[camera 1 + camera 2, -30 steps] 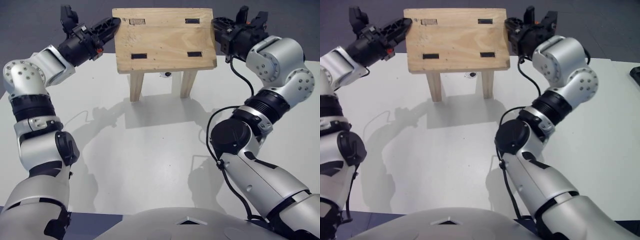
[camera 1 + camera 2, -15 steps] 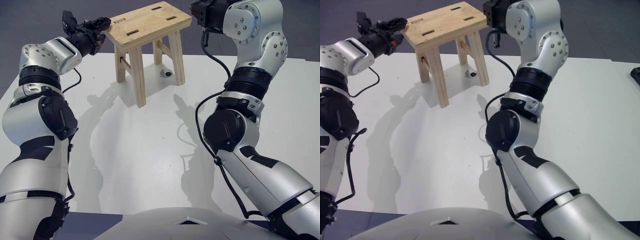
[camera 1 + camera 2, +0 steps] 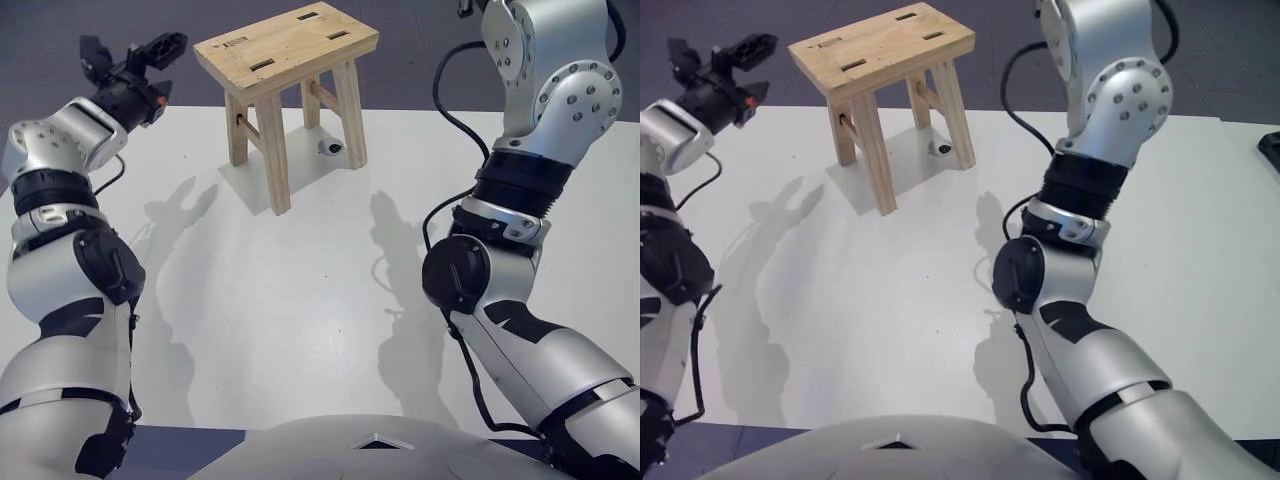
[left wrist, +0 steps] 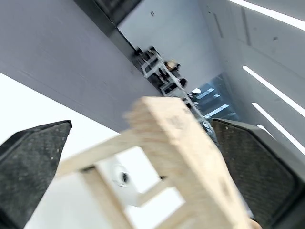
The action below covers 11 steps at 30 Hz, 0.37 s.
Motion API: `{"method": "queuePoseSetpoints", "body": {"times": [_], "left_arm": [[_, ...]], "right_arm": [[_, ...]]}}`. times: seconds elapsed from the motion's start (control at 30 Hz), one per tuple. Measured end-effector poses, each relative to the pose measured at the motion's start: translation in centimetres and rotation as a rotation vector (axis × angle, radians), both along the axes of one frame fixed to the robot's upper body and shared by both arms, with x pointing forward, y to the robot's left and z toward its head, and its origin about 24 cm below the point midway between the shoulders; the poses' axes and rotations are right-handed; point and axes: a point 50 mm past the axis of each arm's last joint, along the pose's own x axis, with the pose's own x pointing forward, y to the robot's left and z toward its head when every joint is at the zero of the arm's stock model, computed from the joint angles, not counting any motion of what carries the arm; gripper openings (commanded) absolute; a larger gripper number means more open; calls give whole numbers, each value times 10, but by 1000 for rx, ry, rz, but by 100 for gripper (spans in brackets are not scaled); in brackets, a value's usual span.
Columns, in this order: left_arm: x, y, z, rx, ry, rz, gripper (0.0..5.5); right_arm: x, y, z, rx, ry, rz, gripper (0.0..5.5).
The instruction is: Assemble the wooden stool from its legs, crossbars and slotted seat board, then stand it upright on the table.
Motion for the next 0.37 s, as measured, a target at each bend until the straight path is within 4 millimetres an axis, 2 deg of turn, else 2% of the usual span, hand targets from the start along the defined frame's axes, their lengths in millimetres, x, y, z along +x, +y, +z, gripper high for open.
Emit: {"method": "queuePoseSetpoints", "body": {"times": [0.07, 0.13, 0.27, 0.37], "left_arm": [[-11, 11, 8, 82, -94, 100, 540], [-20, 12, 15, 151, -159, 174, 540], [-30, -3, 21, 415, -206, 433, 540], [-36, -14, 17, 560, -230, 636, 540]], "right_arm": [[2, -12, -15, -115, 13, -107, 273], [3, -21, -27, -247, 16, -206, 302], [1, -46, -56, -678, -17, -506, 368], [-6, -56, -70, -971, -92, -706, 424]]}}
